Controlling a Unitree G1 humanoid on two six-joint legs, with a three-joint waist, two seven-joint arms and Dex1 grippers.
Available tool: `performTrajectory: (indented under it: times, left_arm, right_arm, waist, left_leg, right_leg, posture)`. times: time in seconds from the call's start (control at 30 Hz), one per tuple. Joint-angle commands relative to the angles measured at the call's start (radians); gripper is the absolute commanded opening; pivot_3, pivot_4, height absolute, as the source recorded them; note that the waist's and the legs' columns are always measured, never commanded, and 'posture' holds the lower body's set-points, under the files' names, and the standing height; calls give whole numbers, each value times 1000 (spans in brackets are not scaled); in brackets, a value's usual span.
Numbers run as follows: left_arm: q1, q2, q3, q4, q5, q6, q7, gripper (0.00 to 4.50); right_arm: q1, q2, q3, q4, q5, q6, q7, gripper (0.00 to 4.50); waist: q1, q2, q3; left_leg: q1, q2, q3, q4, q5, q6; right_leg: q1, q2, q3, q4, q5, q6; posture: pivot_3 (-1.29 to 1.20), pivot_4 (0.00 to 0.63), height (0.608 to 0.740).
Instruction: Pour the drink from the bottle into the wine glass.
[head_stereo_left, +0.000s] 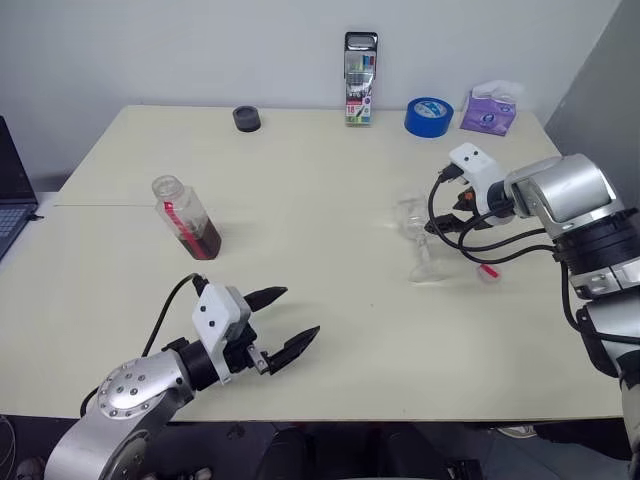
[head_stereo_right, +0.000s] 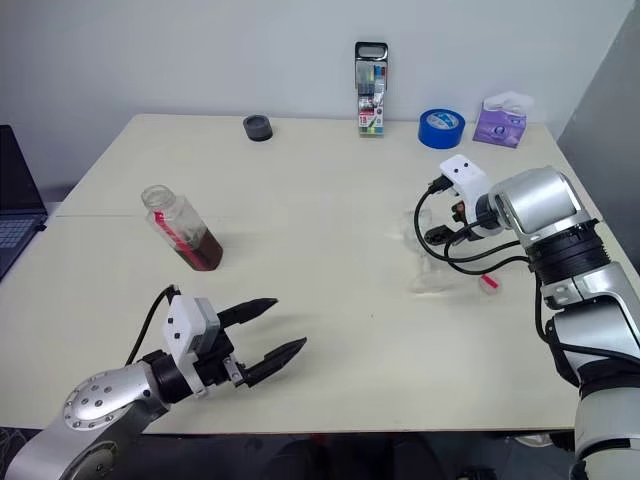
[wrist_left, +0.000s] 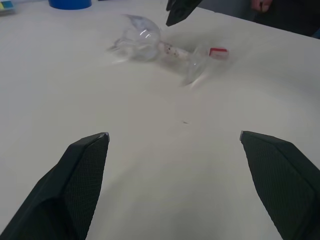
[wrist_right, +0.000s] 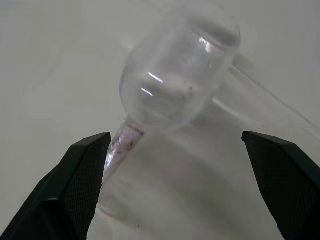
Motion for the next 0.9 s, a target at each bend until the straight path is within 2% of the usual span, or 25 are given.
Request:
performTrajectory:
  times: [0.03,0.27,0.43,0.57,0.9]
  left_arm:
    - [16,-12,-29,-61,13,-25,16,4474]
    - [71,-15,-41,-93,22,-30,23,4474]
    - [95,-23,-65,-108,37,-36,37,4474]
    - [94,-26,-82,-115,53,-36,47,4474]
    - [118,-12,-66,-130,52,-38,47,4474]
  right_arm:
    - [-54,12,47,20,-1,124,14,4500]
    - [-171,132,53,133,15,319,-53,4500]
    - [-269,242,-9,286,67,338,-119,4500]
    - [-271,257,-24,330,87,338,-179,4500]
    - [-193,299,-174,309,31,338,-368,4500]
  waist:
    - [0,0,0]
    - [-3,3,2]
    - [-3,3,2]
    - [5,3,2]
    - [0,3,2]
  left_leg:
    - [0,0,0,0,0,0]
    - [-1,0,0,0,0,0]
    - [-1,0,1,0,0,0]
    - [-3,-1,1,0,0,0]
    - [-4,-1,2,0,0,0]
  right_leg:
    - [0,0,0,0,0,0]
    - [-2,0,1,1,0,0]
    - [-3,0,1,1,0,0]
    - [-4,0,0,1,0,0]
    - [-6,-1,1,2,0,0]
  posture:
    - [0,150,740]
    - [0,150,740]
    - [0,150,740]
    - [0,150,740]
    - [0,150,740]
